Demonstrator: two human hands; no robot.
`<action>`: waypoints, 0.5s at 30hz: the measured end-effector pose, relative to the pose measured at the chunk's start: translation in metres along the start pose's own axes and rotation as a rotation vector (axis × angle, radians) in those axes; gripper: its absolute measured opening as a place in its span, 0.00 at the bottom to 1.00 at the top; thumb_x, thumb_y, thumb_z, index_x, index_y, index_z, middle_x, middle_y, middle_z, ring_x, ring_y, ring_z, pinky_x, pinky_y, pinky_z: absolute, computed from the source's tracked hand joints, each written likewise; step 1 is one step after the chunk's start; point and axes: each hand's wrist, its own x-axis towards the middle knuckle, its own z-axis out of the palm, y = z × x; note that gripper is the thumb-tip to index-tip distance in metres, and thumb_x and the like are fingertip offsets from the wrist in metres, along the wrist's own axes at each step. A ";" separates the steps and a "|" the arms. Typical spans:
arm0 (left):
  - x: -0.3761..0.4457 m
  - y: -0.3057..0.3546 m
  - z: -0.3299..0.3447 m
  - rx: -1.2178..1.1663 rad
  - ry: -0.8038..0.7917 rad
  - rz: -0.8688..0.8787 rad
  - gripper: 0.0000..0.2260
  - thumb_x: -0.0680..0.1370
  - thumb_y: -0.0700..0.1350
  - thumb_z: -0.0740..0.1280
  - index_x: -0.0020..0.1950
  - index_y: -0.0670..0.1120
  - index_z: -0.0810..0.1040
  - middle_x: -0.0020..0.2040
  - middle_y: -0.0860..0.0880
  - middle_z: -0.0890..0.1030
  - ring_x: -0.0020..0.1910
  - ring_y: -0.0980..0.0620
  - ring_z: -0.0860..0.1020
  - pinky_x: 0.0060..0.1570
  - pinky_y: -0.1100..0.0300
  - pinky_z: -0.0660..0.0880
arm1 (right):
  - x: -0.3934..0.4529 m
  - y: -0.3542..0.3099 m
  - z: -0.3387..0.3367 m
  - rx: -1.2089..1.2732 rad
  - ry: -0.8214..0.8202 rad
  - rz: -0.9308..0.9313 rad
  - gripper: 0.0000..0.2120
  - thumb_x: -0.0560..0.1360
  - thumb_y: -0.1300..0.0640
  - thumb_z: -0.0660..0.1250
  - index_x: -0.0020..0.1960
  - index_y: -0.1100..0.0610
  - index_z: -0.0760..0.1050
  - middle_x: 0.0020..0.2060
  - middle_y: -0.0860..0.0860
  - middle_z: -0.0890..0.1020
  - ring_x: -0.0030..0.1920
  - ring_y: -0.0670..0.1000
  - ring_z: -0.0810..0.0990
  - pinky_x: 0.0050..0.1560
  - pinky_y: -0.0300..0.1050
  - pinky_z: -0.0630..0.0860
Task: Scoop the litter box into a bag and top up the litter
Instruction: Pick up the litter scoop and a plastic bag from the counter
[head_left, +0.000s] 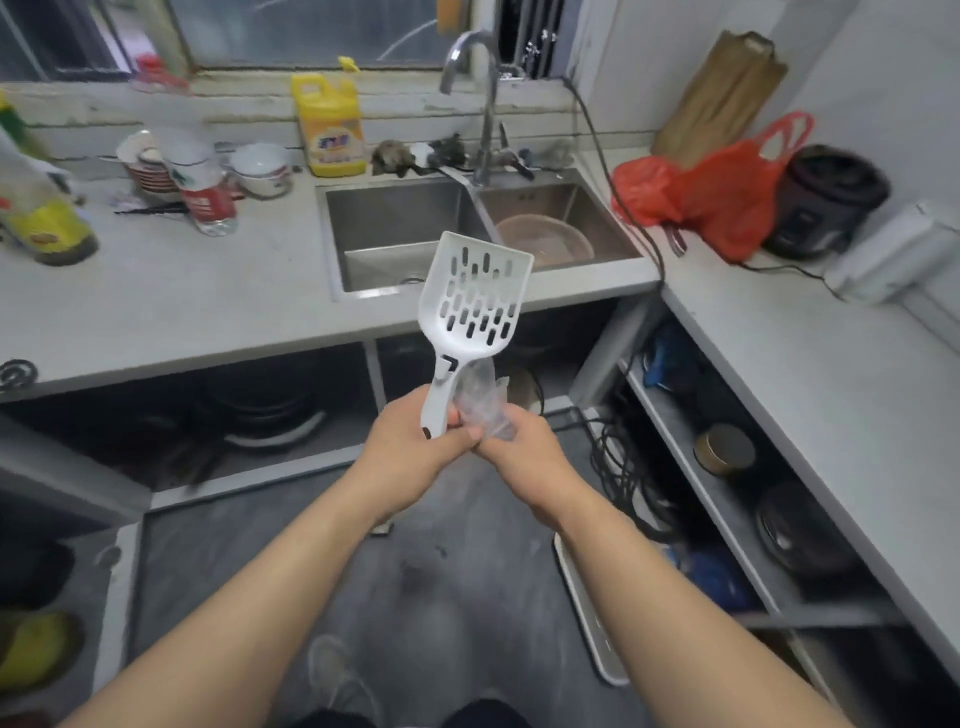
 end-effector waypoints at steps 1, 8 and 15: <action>-0.003 0.001 0.017 0.011 -0.004 -0.007 0.10 0.74 0.48 0.76 0.53 0.50 0.82 0.49 0.52 0.85 0.49 0.54 0.83 0.53 0.51 0.80 | -0.009 0.006 -0.014 0.061 0.017 0.007 0.09 0.76 0.54 0.71 0.55 0.46 0.84 0.51 0.43 0.86 0.55 0.44 0.83 0.53 0.38 0.78; -0.033 0.019 0.111 -0.092 -0.221 -0.021 0.20 0.70 0.44 0.82 0.58 0.55 0.81 0.48 0.54 0.85 0.47 0.60 0.82 0.49 0.68 0.76 | -0.062 0.055 -0.091 0.657 0.068 0.161 0.16 0.80 0.62 0.61 0.64 0.68 0.77 0.58 0.67 0.81 0.61 0.65 0.80 0.60 0.56 0.78; -0.050 0.010 0.161 -0.005 -0.408 0.005 0.18 0.69 0.41 0.81 0.38 0.44 0.71 0.31 0.57 0.69 0.32 0.58 0.67 0.36 0.62 0.67 | -0.103 0.086 -0.118 0.743 0.324 0.127 0.21 0.77 0.55 0.64 0.64 0.67 0.77 0.58 0.67 0.82 0.61 0.65 0.80 0.68 0.66 0.72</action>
